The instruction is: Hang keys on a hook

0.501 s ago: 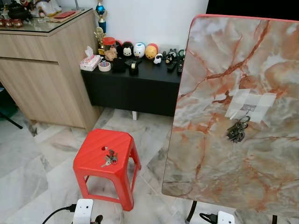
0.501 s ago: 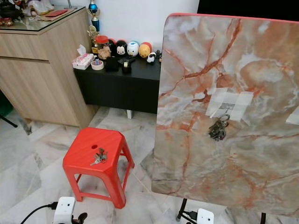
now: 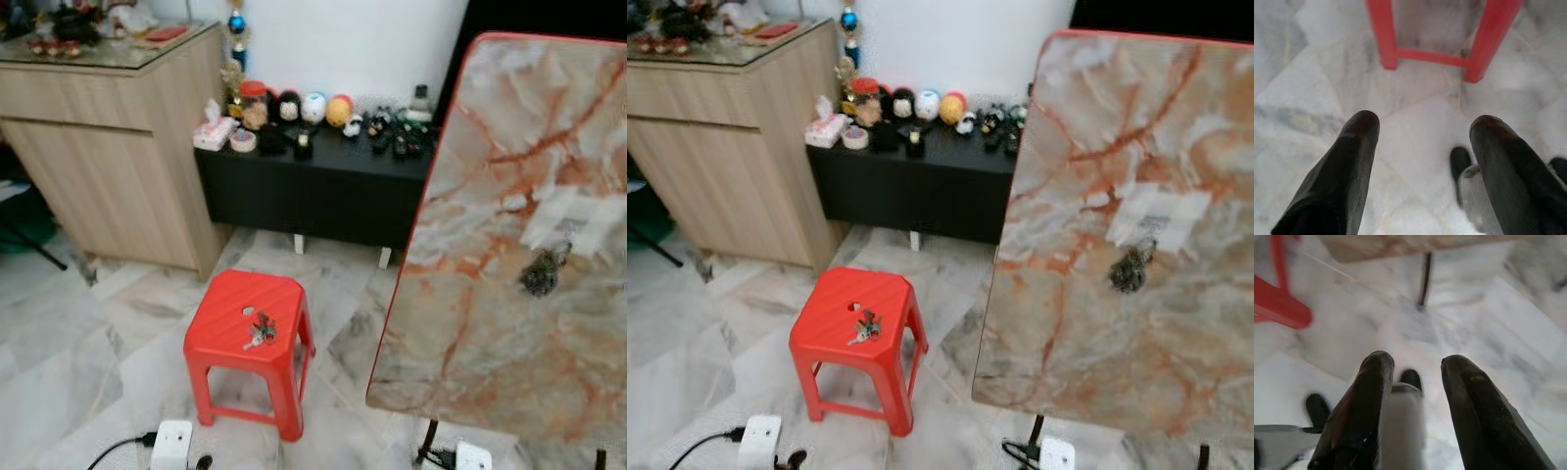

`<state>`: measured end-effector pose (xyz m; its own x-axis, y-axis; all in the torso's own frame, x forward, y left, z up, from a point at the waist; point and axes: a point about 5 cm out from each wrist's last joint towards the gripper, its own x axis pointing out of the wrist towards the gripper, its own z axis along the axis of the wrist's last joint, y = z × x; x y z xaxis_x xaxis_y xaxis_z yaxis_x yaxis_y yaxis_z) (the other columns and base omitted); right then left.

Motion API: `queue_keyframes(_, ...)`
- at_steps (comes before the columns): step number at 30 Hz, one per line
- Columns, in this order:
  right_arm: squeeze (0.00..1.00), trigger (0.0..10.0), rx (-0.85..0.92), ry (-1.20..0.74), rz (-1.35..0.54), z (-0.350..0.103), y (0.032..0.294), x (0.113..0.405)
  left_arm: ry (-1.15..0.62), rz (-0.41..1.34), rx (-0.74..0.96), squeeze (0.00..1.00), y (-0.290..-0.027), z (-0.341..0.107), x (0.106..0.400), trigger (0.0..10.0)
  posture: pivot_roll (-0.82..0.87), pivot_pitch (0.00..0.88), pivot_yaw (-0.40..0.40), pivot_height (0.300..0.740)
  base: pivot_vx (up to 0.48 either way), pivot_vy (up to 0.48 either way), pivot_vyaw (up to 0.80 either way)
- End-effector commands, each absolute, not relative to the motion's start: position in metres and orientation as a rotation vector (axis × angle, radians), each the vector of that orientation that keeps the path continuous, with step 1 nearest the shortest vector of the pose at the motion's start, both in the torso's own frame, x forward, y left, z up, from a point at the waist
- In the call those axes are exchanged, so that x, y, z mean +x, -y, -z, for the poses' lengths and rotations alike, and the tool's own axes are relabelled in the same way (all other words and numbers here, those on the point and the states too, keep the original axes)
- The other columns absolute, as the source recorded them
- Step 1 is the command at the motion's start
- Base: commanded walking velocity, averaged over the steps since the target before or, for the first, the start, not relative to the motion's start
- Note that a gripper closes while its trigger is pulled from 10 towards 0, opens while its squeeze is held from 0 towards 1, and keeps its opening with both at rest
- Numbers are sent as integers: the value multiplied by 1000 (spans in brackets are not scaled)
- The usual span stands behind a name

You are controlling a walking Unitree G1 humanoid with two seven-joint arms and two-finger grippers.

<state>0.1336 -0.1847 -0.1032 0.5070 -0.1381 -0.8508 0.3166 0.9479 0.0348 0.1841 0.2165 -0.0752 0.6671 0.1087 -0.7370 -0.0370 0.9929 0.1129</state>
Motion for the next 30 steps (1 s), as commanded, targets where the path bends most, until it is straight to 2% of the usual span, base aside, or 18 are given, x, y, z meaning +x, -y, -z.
queue_keyframes(1, 0, 10000, 202, -989, 274, 102, 182, 139, -859, -96, 99, 0, -222, 77, 178, 10000, 19, 0, -48, 729, 0, 379, 0)
queue_keyframes(30, 0, 10000, 148, -1002, 258, 100, 181, 144, -860, -103, 92, 0, -223, 77, 178, 10000, 25, 0, -51, 729, 0, 380, 0)
